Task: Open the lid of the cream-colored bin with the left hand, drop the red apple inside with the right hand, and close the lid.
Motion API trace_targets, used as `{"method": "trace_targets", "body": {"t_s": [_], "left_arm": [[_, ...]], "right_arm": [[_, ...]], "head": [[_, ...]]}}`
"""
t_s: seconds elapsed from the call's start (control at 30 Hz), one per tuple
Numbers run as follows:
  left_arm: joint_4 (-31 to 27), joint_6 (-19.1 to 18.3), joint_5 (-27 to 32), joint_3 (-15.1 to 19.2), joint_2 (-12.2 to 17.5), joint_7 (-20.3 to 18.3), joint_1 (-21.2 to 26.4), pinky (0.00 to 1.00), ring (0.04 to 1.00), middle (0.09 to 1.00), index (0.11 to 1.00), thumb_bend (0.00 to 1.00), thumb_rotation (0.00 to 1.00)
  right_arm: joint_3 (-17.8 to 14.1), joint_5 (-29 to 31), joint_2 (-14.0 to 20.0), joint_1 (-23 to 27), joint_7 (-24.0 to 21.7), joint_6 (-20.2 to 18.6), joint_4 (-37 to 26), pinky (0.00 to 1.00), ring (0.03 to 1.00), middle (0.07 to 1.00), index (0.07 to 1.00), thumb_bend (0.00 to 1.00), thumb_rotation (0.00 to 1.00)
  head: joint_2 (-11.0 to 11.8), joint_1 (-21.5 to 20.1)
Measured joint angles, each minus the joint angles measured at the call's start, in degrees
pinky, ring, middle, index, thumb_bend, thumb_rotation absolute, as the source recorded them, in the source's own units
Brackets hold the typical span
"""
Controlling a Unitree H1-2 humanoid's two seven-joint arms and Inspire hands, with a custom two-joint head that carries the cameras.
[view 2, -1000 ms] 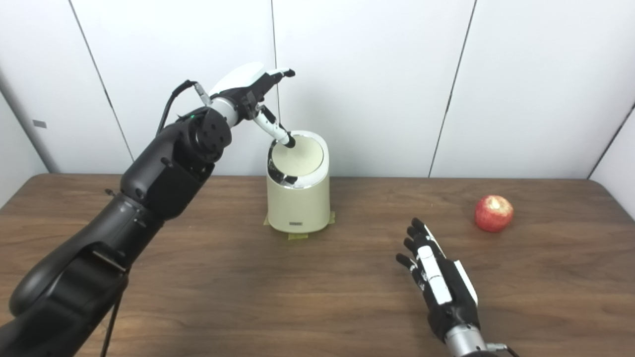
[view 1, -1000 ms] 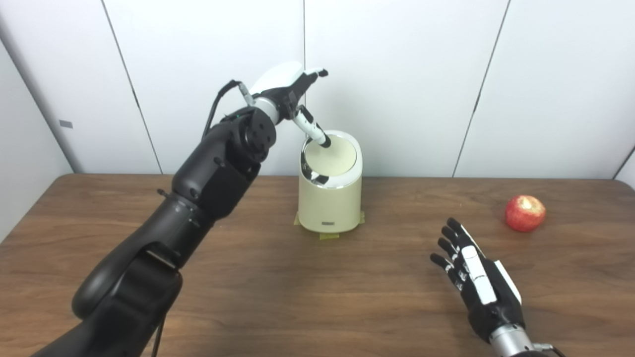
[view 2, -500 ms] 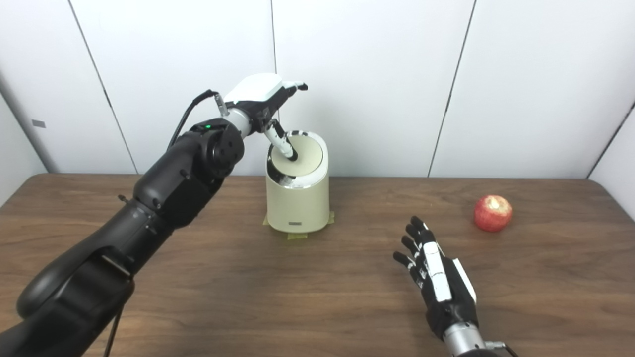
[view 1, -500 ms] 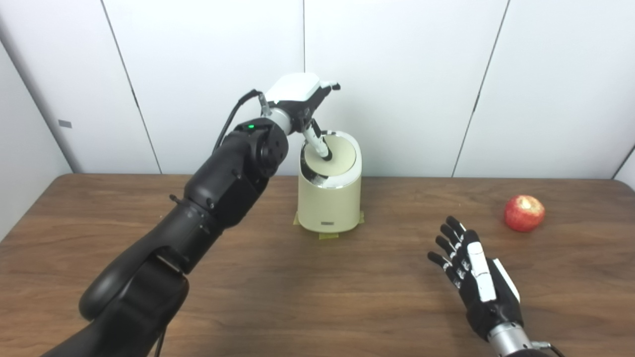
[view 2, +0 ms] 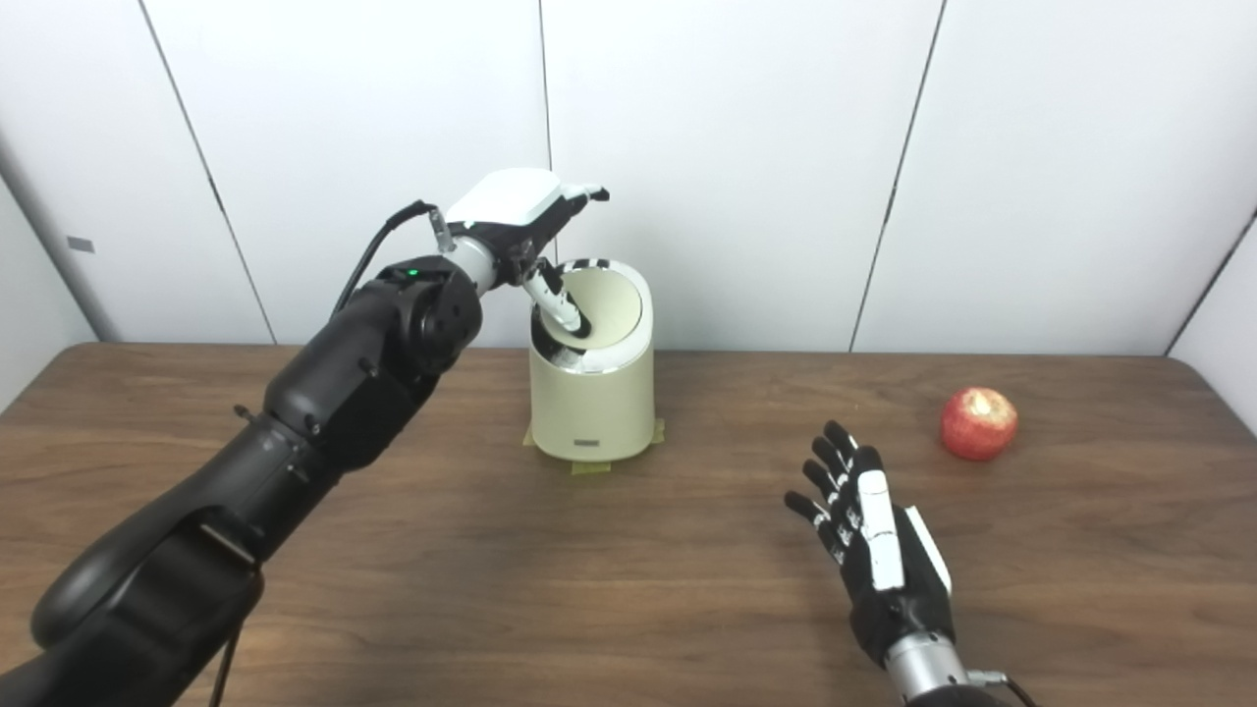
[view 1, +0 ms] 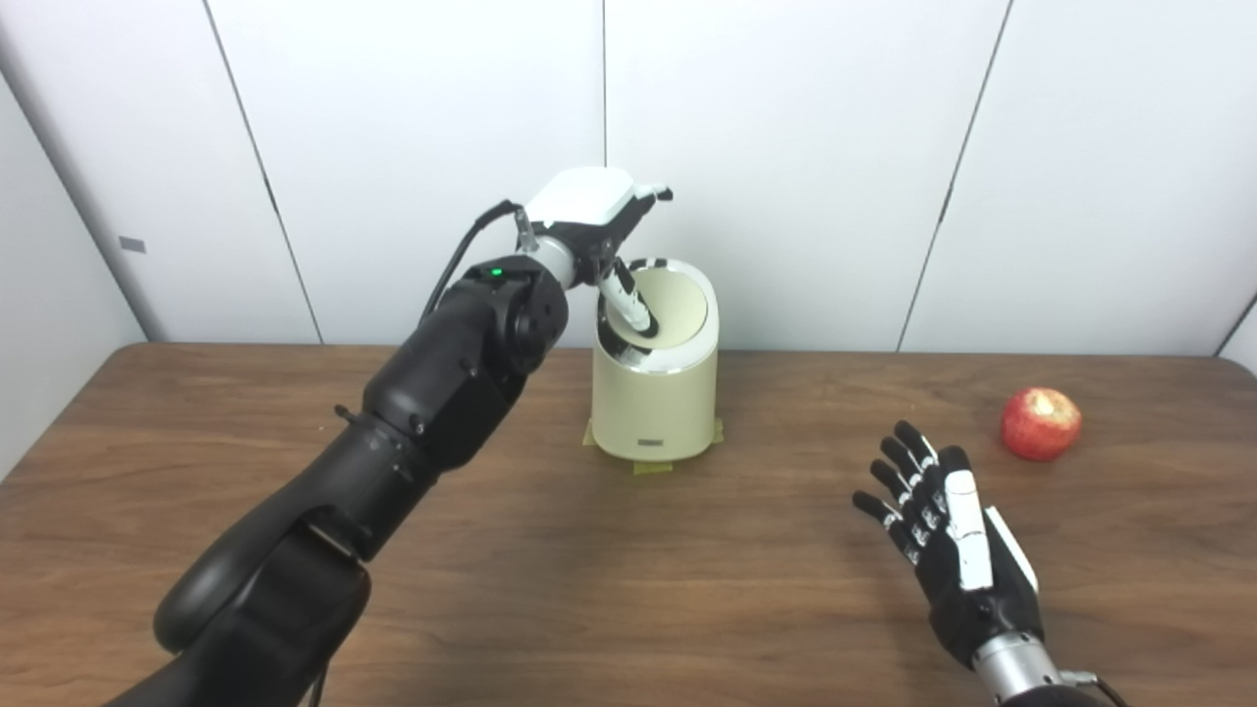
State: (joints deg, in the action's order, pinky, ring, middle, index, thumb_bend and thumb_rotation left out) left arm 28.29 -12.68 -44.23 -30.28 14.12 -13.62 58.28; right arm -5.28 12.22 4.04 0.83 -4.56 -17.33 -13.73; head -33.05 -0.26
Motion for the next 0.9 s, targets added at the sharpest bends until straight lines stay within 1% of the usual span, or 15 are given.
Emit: {"method": "trace_targets", "body": {"t_s": [0.1, 0.27, 0.4, 0.53, 0.63, 0.67, 0.73, 0.77, 0.8, 0.83, 0.87, 0.9], "left_arm": [[0.00, 0.62, -1.53, -1.05, 0.27, 0.30, 0.00, 0.98, 0.968, 0.952, 0.972, 0.98, 0.12], [-0.04, 1.33, -5.58, -3.10, 1.21, 0.75, 0.03, 0.97, 0.963, 0.949, 0.970, 0.96, 0.12], [-0.21, 2.57, -7.82, -4.44, 1.64, 2.00, -0.02, 0.99, 0.974, 0.953, 0.973, 0.96, 0.11], [-0.73, 2.91, -9.20, -5.16, 1.61, 2.17, -0.02, 1.00, 0.976, 0.954, 0.970, 0.97, 0.11], [-0.89, 3.17, -9.14, -4.87, 1.55, 1.98, -0.07, 0.99, 0.976, 0.956, 0.967, 0.97, 0.12], [-1.10, 3.22, -8.44, -4.01, 1.49, 1.48, -0.23, 0.98, 0.972, 0.953, 0.962, 0.97, 0.11], [-2.27, 2.72, -5.10, -1.35, 1.17, -1.18, -0.93, 0.96, 0.964, 0.947, 0.948, 0.96, 0.09], [-3.01, 2.09, -3.15, 0.21, 0.96, -2.93, -1.33, 0.93, 0.963, 0.949, 0.938, 0.95, 0.06], [-3.75, 1.12, -1.00, 2.05, 0.68, -5.04, -1.69, 0.93, 0.963, 0.949, 0.938, 0.95, 0.06], [-4.56, -0.25, 0.98, 3.39, 0.45, -6.49, -1.89, 0.88, 0.952, 0.948, 0.927, 0.94, 0.03], [-5.24, -2.02, 3.77, 5.83, -0.07, -8.39, -2.09, 0.85, 0.937, 0.941, 0.914, 0.93, 0.01], [-6.09, -3.97, 6.52, 8.18, -0.49, -9.95, -2.12, 0.81, 0.901, 0.917, 0.901, 0.91, 0.00]], "right_arm": [[0.02, 0.07, -0.03, 0.00, 0.01, -0.01, -0.03, 0.85, 0.956, 0.967, 0.968, 0.58, 0.98], [0.04, 0.06, -0.09, 0.00, 0.11, -0.03, -0.13, 0.85, 0.954, 0.966, 0.971, 0.58, 0.99], [0.06, 0.05, -0.05, 0.00, 0.05, -0.02, -0.12, 0.85, 0.957, 0.968, 0.974, 0.59, 0.98], [0.05, 0.07, -0.08, -0.01, 0.11, -0.03, -0.18, 0.85, 0.954, 0.965, 0.967, 0.59, 0.98], [0.07, 0.05, -0.12, -0.01, 0.16, -0.03, -0.31, 0.85, 0.954, 0.967, 0.971, 0.58, 0.98], [0.06, 0.04, -0.12, -0.01, 0.17, -0.03, -0.31, 0.85, 0.952, 0.966, 0.970, 0.59, 0.98], [0.06, 0.00, -0.12, -0.01, 0.26, -0.05, -0.34, 0.84, 0.950, 0.965, 0.969, 0.60, 0.98], [0.05, 0.00, -0.12, -0.01, 0.30, -0.07, -0.37, 0.84, 0.950, 0.965, 0.969, 0.60, 0.97], [0.04, 0.00, -0.11, -0.01, 0.33, -0.08, -0.40, 0.84, 0.950, 0.965, 0.969, 0.60, 0.97], [0.04, 0.00, -0.11, -0.01, 0.36, -0.10, -0.42, 0.84, 0.949, 0.965, 0.968, 0.60, 0.97], [0.04, 0.00, -0.12, -0.01, 0.41, -0.12, -0.46, 0.84, 0.950, 0.966, 0.968, 0.60, 0.97], [0.05, 0.00, -0.12, -0.01, 0.43, -0.14, -0.50, 0.84, 0.951, 0.966, 0.968, 0.60, 0.97]], "head": [[0.00, -0.09], [0.00, -0.18], [0.00, -0.35], [-0.17, -0.53], [-0.18, -0.70], [-0.18, -0.70], [-0.26, -0.97], [-0.26, -0.97], [-0.26, -0.97], [-0.35, -1.05], [-0.44, -1.05], [-0.53, -1.05]]}}
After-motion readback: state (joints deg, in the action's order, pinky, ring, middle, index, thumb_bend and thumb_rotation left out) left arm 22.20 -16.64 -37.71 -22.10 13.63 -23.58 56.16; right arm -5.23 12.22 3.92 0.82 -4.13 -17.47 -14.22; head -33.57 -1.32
